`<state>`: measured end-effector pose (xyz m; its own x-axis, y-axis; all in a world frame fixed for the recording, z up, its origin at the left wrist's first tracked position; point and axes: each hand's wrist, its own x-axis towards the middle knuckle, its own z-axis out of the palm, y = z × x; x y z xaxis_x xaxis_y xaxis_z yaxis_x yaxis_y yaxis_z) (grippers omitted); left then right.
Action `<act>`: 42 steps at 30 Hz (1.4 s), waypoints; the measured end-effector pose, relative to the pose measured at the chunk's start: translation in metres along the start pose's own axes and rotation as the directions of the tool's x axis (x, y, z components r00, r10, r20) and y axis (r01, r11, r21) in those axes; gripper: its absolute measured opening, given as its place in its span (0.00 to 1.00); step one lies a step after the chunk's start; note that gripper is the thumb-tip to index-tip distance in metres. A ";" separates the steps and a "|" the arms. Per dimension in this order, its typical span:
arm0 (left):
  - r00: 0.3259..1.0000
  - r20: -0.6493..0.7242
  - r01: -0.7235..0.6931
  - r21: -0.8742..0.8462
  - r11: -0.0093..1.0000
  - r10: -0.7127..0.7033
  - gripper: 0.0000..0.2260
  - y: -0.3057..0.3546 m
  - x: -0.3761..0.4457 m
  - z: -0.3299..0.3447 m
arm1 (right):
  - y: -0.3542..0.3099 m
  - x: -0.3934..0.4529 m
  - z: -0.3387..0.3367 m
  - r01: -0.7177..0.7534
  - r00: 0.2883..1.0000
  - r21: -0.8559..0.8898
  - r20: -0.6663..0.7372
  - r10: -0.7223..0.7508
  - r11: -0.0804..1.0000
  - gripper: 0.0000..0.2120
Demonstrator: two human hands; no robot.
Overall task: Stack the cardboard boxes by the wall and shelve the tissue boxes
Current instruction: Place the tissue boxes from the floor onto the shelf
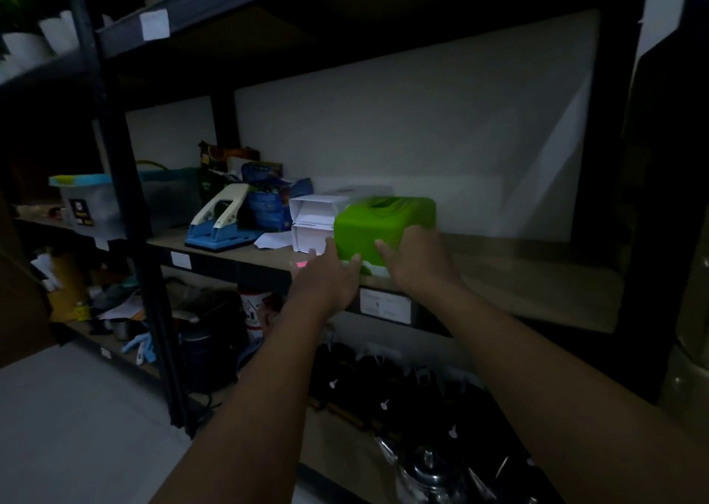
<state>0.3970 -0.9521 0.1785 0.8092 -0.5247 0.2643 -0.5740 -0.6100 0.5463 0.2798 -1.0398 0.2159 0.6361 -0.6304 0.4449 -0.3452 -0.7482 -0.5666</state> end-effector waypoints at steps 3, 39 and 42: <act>0.999 -0.034 -0.008 -0.029 1.000 0.007 0.38 -0.010 0.007 0.013 | 0.003 0.004 0.015 -0.040 0.997 0.041 -0.068 0.042 0.998 0.21; 0.960 0.140 -0.269 0.205 0.941 0.243 0.32 -0.208 -0.187 0.137 | 0.105 -0.285 0.143 -0.051 0.968 -0.310 0.219 0.124 0.949 0.33; 0.972 0.208 -0.141 0.135 0.981 0.111 0.31 -0.231 -0.187 0.150 | 0.101 -0.290 0.148 -0.093 0.946 -0.371 0.258 0.198 0.924 0.34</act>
<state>0.3597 -0.8021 -0.1159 0.6966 -0.7011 0.1521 -0.6938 -0.6045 0.3913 0.1621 -0.9018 -0.0728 0.7111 -0.6911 0.1293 -0.6337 -0.7097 -0.3079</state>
